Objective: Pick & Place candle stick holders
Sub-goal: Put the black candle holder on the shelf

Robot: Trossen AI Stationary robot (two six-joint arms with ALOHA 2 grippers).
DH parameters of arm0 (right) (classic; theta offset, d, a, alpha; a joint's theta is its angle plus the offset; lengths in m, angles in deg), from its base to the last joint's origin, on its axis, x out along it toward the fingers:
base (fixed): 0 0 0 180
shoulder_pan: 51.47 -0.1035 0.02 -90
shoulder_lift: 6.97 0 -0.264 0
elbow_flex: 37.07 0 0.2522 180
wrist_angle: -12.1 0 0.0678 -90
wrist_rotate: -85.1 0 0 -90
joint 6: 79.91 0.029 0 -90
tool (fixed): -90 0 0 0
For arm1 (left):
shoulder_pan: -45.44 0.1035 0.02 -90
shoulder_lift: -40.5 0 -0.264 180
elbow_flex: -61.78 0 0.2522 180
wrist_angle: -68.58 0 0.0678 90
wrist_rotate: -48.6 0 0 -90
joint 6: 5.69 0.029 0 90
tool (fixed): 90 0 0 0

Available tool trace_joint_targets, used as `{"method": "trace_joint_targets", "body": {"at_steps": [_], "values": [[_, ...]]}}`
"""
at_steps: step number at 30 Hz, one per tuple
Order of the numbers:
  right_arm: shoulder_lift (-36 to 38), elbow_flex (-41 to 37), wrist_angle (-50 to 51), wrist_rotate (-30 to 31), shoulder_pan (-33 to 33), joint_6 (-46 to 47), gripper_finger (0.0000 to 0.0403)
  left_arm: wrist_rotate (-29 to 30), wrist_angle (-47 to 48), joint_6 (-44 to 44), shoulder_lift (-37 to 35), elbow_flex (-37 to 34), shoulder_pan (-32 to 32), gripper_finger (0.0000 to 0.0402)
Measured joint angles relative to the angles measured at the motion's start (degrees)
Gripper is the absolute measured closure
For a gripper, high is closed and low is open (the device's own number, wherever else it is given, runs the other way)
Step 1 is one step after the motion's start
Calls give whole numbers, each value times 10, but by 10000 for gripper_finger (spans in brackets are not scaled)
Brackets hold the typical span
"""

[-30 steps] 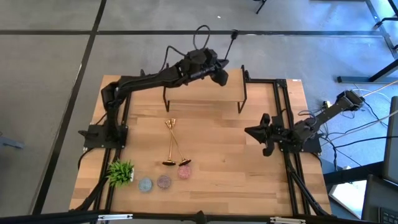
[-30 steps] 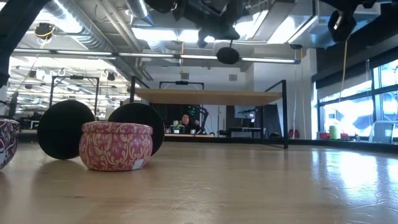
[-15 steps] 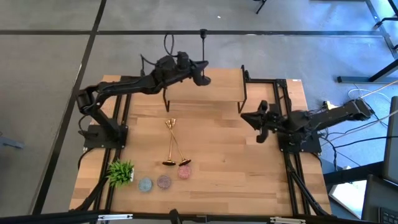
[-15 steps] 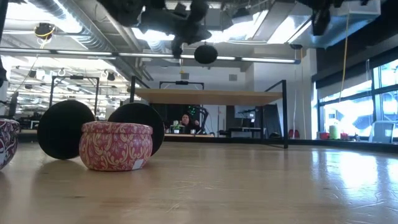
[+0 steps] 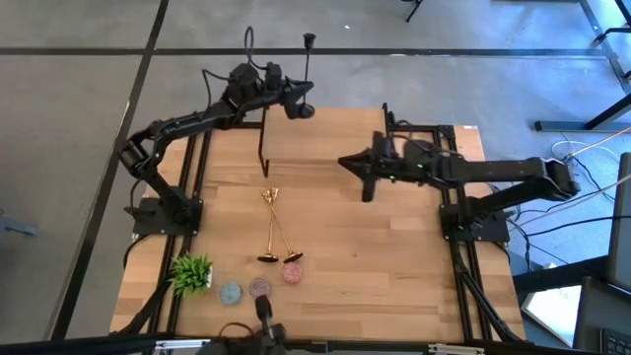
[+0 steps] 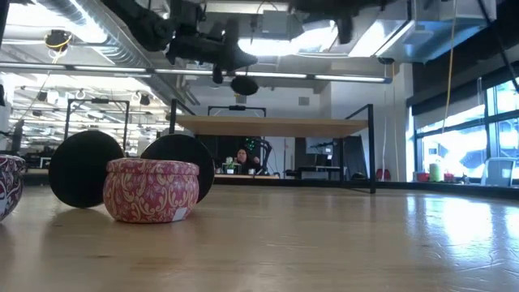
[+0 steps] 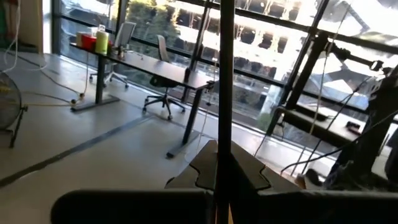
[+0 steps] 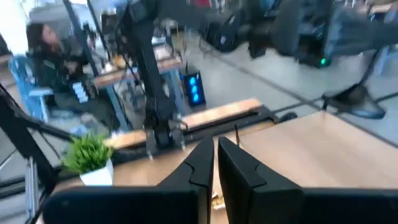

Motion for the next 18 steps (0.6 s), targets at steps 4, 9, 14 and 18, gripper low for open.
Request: {"method": "trace_joint_targets", "body": {"at_steps": [4,9,14,18], "values": [[-50,46,35,-44,13,43,377,-16,11,26,12,0,12,392],[-66,60,57,-65,47,46,380,-46,-50,6,59,0,21,393],[-66,60,71,-95,80,28,397,-74,-149,-35,110,1,12,393],[-66,60,74,-115,101,28,400,-118,-163,35,134,40,3,393]]}}
